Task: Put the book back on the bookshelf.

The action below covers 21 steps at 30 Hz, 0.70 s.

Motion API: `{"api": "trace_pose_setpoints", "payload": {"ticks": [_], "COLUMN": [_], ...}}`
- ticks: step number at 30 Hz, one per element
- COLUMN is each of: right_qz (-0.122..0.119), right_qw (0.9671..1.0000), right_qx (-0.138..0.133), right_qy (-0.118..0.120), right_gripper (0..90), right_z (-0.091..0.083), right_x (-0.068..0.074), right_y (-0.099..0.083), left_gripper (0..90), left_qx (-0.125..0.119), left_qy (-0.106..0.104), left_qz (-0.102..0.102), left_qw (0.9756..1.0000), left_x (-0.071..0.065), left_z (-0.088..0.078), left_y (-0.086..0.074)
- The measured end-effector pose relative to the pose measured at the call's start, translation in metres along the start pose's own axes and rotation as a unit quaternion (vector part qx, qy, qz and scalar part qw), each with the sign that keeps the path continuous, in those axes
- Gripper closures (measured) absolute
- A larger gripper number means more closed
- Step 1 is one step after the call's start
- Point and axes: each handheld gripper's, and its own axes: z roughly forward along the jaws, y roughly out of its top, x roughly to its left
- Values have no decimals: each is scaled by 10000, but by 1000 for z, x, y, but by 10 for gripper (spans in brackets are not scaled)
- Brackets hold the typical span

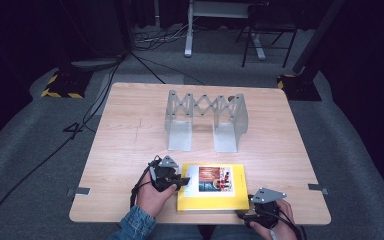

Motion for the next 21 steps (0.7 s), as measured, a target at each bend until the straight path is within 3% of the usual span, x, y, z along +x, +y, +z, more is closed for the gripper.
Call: {"api": "trace_pose_setpoints", "payload": {"ticks": [6,12,18,21], "right_qz": [-7,-11,-52,-109], "right_qw": [10000,10000,10000,9997], "right_qx": [-15,-34,29,-163], "right_qy": [-9,16,-25,-172], "right_gripper": [301,304,333,312], "right_z": [0,0,-3,-9], "right_x": [0,-1,-1,0], "right_y": [0,-1,0,2], "left_gripper": [869,853,895,897], "left_qx": [-147,-250,-278,-364], "left_qy": [-266,-319,-157,-107], "left_qz": [-41,-41,281,451], "left_qw": [9995,9992,9991,9983], "left_x": [1,0,-14,-22], "left_z": [-10,-14,-20,-27], "left_y": [-2,-2,4,12]}}
